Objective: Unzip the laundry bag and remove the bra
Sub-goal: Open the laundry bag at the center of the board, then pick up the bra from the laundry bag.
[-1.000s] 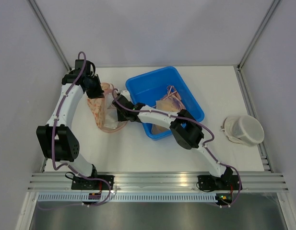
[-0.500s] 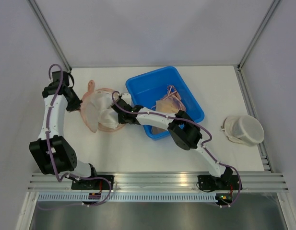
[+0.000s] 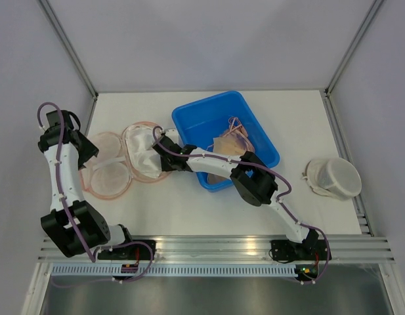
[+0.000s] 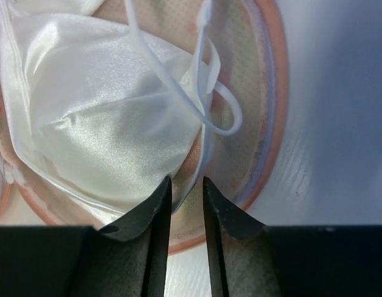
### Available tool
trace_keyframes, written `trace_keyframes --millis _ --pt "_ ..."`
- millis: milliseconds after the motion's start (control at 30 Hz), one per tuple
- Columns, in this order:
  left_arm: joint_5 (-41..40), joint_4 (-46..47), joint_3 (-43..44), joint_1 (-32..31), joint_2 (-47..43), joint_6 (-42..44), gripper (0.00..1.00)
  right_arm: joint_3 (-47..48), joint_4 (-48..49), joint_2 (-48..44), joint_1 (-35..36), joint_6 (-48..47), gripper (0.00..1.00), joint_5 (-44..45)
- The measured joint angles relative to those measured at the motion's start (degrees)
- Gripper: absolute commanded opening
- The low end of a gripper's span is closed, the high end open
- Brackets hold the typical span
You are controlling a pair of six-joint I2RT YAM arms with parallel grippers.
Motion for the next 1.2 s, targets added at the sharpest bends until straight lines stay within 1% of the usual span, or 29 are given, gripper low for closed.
trace_keyframes --millis 67,100,133,200,367,467,533,600,633,700,733,933,1067,1200 --pt "1.7 -0.2 0.8 0.0 -0.7 -0.1 0.73 -0.9 -0.1 -0.7 0.0 -1.3 0.33 -2.5" --pt "3.0 0.0 1.4 -0.2 -1.4 -0.1 0.75 -1.3 -0.2 -1.2 0.1 -1.9 0.34 -3.6" --pt "5.2 0.5 2.0 -0.7 -2.6 -0.1 0.75 -1.8 -0.2 -1.7 0.1 -2.4 0.36 -4.6" --pt "7.1 0.6 3.2 -3.0 -3.7 0.1 0.75 -3.3 -0.3 -3.2 0.2 -3.5 0.36 -6.5" --pt "9.9 2.2 5.2 -14.5 -3.6 0.6 0.75 -5.7 -1.0 -9.0 0.2 -6.2 0.39 -10.5" --pt "11.4 2.4 5.1 -18.6 -1.5 0.6 0.75 -9.1 -0.8 -15.3 0.2 -7.5 0.43 -12.0" --pt "11.8 2.4 4.9 -19.8 0.3 0.6 0.76 -12.7 -0.5 -20.9 0.2 -8.4 0.45 -12.7" --pt "11.8 3.0 3.8 -20.7 2.2 0.6 0.76 -17.5 0.6 -27.0 0.2 -9.2 0.5 -13.2" --pt "11.9 3.3 3.3 -21.0 2.9 0.6 0.76 -20.0 1.2 -30.2 0.2 -9.5 0.55 -13.4" --pt "12.2 4.0 1.9 -21.9 4.6 0.6 0.76 -24.3 1.8 -35.2 0.2 -9.7 0.59 -13.9" --pt "12.4 4.3 1.3 -22.4 5.9 0.6 0.76 -26.5 2.4 -37.7 0.2 -9.9 0.63 -14.3" --pt "11.9 6.3 -0.4 -26.0 14.8 0.6 0.77 -36.4 3.3 -47.2 0.2 -10.3 0.67 -15.8" --pt "11.2 7.3 -0.4 -26.2 19.8 0.6 0.77 -39.8 3.2 -51.8 0.2 -10.6 0.68 -15.6" --pt "11.0 8.5 -0.6 -26.1 23.8 0.6 0.76 -40.4 3.3 -54.5 0.2 -11.2 0.69 -15.4"
